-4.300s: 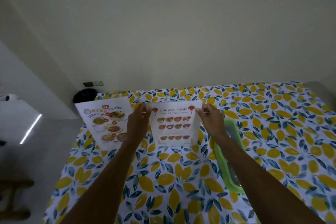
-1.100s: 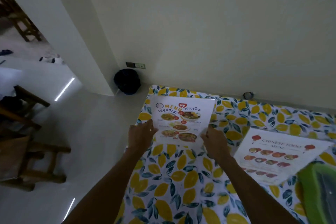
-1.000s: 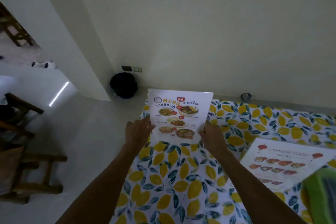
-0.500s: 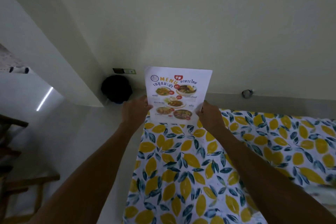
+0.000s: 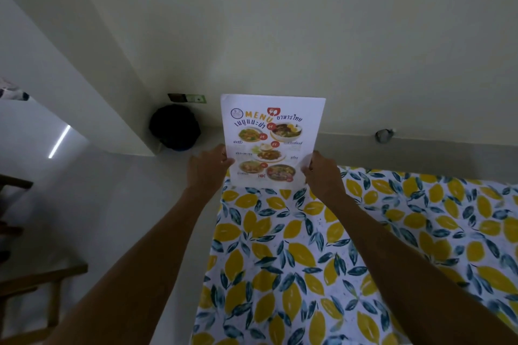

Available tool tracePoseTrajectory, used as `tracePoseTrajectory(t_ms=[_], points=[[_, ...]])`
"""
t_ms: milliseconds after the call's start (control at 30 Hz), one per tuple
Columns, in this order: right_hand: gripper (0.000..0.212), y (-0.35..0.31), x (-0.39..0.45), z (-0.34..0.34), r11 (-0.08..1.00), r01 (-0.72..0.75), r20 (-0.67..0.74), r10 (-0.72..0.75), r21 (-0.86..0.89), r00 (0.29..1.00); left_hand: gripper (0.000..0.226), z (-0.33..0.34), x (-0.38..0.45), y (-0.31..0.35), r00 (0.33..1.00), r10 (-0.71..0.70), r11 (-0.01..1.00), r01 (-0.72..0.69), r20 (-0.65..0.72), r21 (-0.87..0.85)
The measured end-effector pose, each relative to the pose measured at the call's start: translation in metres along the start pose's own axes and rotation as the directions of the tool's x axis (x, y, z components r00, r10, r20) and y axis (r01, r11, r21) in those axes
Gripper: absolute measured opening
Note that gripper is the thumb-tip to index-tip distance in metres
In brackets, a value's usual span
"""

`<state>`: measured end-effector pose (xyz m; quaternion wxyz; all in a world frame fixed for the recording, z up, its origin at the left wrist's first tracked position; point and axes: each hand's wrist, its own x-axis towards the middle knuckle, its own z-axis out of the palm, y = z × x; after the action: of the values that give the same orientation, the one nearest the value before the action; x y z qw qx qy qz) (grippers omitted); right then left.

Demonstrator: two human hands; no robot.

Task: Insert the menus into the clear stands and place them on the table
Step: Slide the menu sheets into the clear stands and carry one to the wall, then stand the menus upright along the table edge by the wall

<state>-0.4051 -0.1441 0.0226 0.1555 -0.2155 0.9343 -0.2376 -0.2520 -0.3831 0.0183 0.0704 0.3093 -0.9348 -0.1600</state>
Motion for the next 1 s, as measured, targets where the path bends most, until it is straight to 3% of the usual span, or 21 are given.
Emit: tracePoseTrajectory(t_ms=[433,633,767,1000], points=[[0.035,0.001,-0.020,-0.015,0.995,0.008,0.089,0.002,-0.103,0.996,0.041,-0.011,-0.014,0.011,0.997,0.002,1.000,-0.003,0.082,0.013],[0.053,0.007,-0.051,-0.040,0.960,0.053,0.111,-0.023,-0.275,0.994,0.059,-0.035,-0.044,0.030,0.999,-0.033,0.977,0.035,-0.013,0.212],[0.061,-0.001,-0.079,-0.061,0.949,0.105,0.114,-0.074,-0.296,0.991,0.064,-0.055,-0.072,0.050,0.999,-0.028,0.973,0.037,-0.043,0.226],[0.066,-0.004,-0.149,-0.094,0.917,0.221,0.117,-0.193,-0.331,0.974,0.061,-0.094,-0.139,0.099,0.985,0.124,0.979,-0.101,-0.122,0.177]])
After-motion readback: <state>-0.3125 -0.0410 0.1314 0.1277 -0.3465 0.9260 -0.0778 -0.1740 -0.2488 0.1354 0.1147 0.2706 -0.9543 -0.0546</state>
